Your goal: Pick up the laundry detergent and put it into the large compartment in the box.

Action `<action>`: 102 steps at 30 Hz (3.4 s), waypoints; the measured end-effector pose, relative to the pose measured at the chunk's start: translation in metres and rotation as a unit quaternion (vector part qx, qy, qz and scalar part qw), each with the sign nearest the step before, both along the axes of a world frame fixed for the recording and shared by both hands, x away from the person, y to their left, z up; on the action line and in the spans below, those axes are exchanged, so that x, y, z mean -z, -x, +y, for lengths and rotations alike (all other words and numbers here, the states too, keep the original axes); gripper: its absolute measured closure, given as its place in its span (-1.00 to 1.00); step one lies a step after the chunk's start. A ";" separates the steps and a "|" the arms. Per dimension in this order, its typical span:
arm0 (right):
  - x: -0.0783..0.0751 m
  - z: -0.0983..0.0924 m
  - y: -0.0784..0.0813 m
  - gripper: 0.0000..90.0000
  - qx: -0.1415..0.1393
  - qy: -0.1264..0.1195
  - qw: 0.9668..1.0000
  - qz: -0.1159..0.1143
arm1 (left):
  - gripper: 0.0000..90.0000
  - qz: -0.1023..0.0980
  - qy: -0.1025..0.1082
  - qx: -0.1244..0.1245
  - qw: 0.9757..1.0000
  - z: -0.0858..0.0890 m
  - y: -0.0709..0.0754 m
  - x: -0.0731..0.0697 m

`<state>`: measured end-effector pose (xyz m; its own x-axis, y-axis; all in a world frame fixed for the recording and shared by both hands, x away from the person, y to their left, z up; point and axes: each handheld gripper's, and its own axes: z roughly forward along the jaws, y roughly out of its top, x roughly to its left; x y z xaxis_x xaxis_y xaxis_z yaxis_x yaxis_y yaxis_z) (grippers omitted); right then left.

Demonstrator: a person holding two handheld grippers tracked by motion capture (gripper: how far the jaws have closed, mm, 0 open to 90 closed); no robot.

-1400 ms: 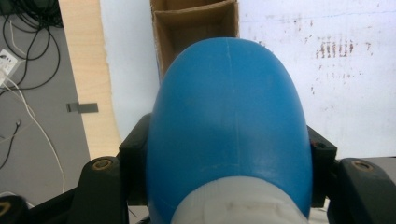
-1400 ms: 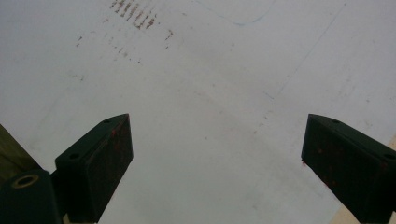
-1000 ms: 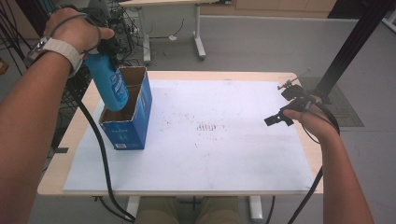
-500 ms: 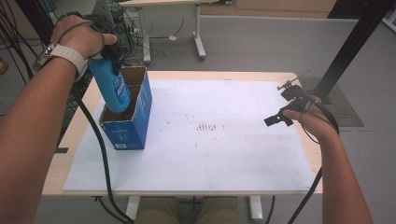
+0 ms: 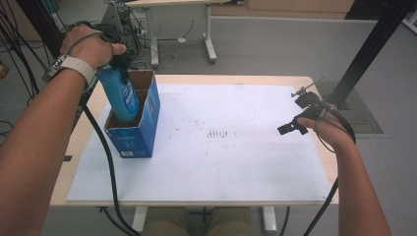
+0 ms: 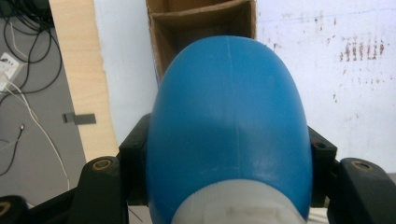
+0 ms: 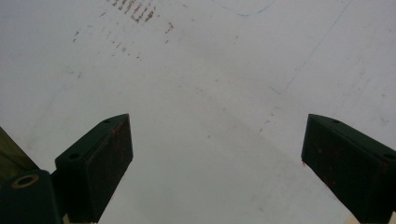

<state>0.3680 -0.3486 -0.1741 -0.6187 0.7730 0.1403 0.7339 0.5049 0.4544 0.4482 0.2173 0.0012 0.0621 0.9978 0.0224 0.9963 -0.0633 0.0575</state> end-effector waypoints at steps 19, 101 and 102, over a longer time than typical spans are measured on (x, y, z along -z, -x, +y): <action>0.003 0.000 0.000 -0.81 0.003 -0.003 1.000 0.006 | -0.16 -0.006 -0.005 0.008 1.000 -0.003 -0.004 0.029; 0.026 -0.002 -0.009 -0.81 0.008 -0.008 1.000 0.028 | -0.16 0.002 -0.006 0.017 1.000 -0.002 -0.018 0.119; 0.027 -0.003 -0.009 -0.81 0.007 -0.007 1.000 0.025 | -0.16 0.003 -0.006 0.018 1.000 -0.002 -0.018 0.120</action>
